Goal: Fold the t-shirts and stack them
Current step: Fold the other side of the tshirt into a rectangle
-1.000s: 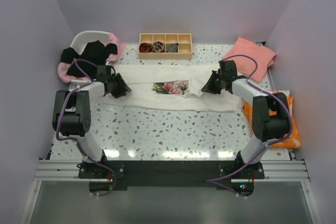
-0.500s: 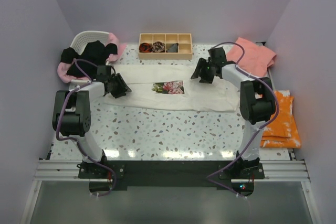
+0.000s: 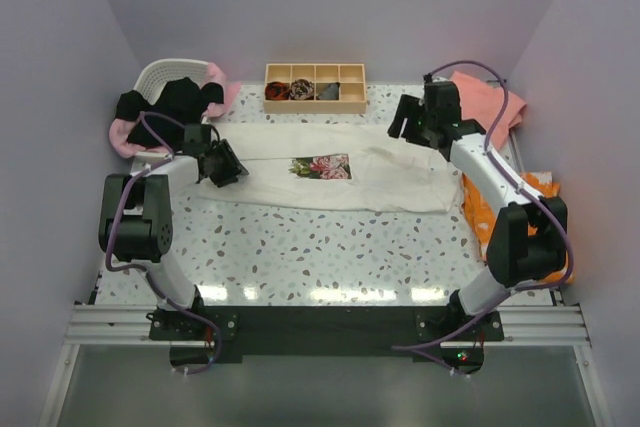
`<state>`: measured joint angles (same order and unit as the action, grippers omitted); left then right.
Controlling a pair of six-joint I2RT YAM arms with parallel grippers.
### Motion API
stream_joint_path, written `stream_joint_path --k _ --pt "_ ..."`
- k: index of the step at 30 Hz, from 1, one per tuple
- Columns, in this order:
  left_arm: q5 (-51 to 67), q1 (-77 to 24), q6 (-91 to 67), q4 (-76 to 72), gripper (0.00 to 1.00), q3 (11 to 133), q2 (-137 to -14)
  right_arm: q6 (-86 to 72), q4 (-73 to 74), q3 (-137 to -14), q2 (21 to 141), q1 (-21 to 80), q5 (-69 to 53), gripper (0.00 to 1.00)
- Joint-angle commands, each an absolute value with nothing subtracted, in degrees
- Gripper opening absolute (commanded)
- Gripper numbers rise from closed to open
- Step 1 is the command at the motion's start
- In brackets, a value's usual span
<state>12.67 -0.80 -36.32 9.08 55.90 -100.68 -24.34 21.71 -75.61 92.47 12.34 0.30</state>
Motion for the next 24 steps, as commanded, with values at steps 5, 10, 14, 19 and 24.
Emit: stream_joint_path --k 5,10,14,19,24 --pt "12.8 -1.7 -34.9 8.9 0.45 56.4 -98.3 -25.8 21.6 -68.2 95.4 12.2 -4.8 0.69" --pt "12.7 -1.8 -34.9 9.1 0.45 56.5 -98.6 -25.3 20.2 -68.8 99.1 12.3 -4.4 0.68" --pt "12.5 -1.8 -34.8 9.1 0.45 56.4 -99.1 -25.0 20.5 -70.7 101.8 12.2 -2.4 0.68" --pt "12.1 -1.8 -34.7 9.3 0.45 56.7 -99.3 -24.6 19.5 -71.9 104.5 12.1 -1.2 0.69" --pt "12.0 -1.8 -34.6 9.5 0.45 57.1 -100.1 -23.5 19.4 -73.9 106.7 11.8 -0.2 0.69"
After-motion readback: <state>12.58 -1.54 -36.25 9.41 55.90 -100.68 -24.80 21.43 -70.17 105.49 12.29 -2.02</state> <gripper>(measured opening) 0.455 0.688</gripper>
